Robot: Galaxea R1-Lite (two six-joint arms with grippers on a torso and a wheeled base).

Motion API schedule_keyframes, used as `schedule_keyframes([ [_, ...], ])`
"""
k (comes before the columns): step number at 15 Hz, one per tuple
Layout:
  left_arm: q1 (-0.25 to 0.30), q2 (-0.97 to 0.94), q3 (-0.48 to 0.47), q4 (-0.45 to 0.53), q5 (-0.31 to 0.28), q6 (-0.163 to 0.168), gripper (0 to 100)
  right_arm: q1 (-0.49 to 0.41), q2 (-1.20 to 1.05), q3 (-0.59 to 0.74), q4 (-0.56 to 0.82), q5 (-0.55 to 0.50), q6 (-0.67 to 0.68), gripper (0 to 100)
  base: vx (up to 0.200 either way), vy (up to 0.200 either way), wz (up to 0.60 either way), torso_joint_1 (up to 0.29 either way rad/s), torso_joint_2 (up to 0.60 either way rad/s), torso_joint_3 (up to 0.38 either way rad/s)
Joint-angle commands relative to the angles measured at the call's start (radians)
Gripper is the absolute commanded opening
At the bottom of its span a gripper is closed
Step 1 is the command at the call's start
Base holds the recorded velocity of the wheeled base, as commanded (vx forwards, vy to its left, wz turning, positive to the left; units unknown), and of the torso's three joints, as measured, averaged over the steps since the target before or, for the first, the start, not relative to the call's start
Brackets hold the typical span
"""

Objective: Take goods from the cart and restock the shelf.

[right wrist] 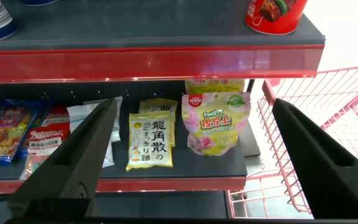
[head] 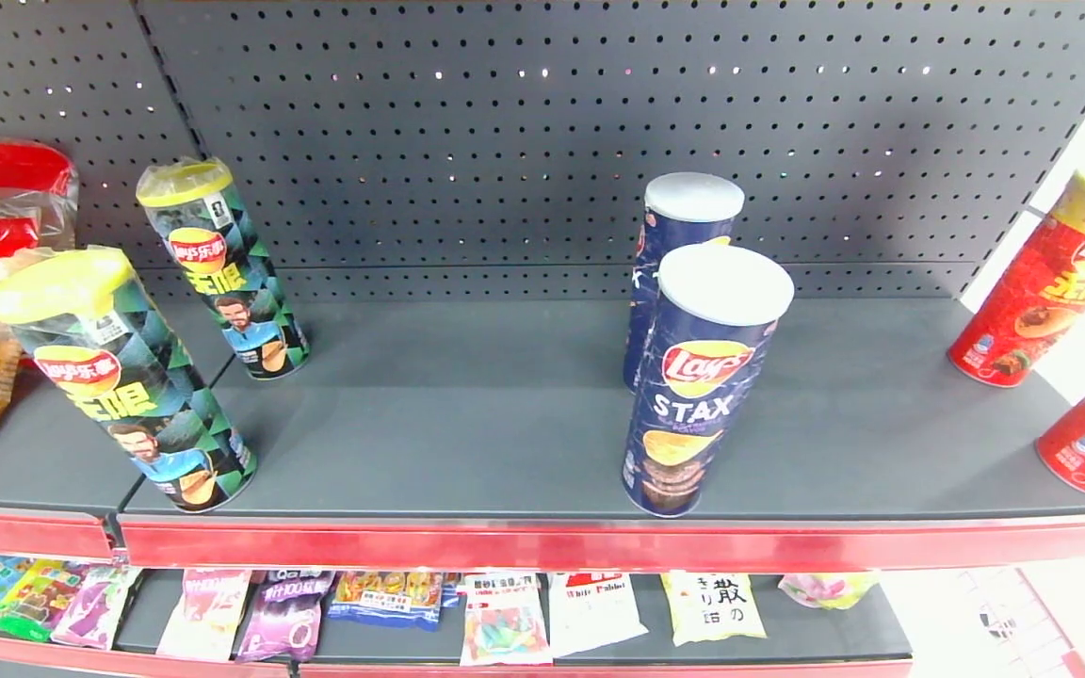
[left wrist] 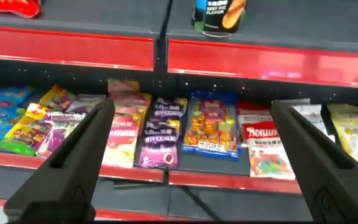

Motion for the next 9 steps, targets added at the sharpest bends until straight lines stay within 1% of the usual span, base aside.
schedule_keyframes([
  [1, -0.027, 0.008, 0.004, 0.003, -0.001, 0.004, 100, 0.001, 0.0, 0.0, 0.0, 0.0, -0.001, 100, 0.0, 0.0, 0.0, 0.0, 0.0, 0.0],
  [2, -0.029, -0.009, 0.005, 0.001, 0.009, 0.036, 100, 0.001, 0.001, 0.0, 0.0, 0.0, -0.001, 100, 0.0, 0.0, 0.0, 0.0, 0.0, 0.0],
  [3, -0.029, -0.009, 0.005, 0.001, 0.051, 0.036, 100, 0.001, 0.001, 0.0, 0.0, 0.0, -0.002, 100, 0.0, 0.0, 0.0, 0.0, 0.0, 0.0],
  [4, -0.029, -0.009, 0.005, 0.001, 0.068, 0.021, 100, 0.001, 0.0, 0.0, 0.0, 0.0, -0.001, 100, 0.0, 0.0, 0.0, 0.0, 0.0, 0.0],
  [5, -0.029, -0.009, 0.005, 0.001, 0.062, 0.022, 100, 0.001, 0.001, 0.0, 0.0, 0.0, -0.001, 100, 0.0, 0.0, 0.0, 0.0, 0.0, 0.0],
  [6, -0.046, -0.023, 0.005, 0.001, 0.047, 0.022, 100, 0.001, 0.001, 0.0, 0.0, 0.0, -0.001, 100, 0.0, 0.0, 0.0, 0.0, 0.0, 0.0],
  [7, -0.09, -0.075, 0.004, 0.003, 0.001, 0.037, 100, 0.001, 0.001, 0.0, 0.0, 0.0, -0.001, 100, 0.0, 0.0, 0.0, 0.0, 0.0, 0.0],
  [8, -0.081, -0.081, 0.005, 0.003, 0.015, 0.04, 100, 0.001, 0.001, 0.0, 0.0, 0.0, -0.001, 100, 0.0, 0.0, 0.0, 0.0, 0.0, 0.0],
  [9, -0.081, -0.081, 0.005, 0.001, 0.071, 0.037, 100, 0.001, 0.0, 0.0, 0.0, 0.0, -0.001, 100, 0.0, 0.0, 0.0, 0.0, 0.0, 0.0],
])
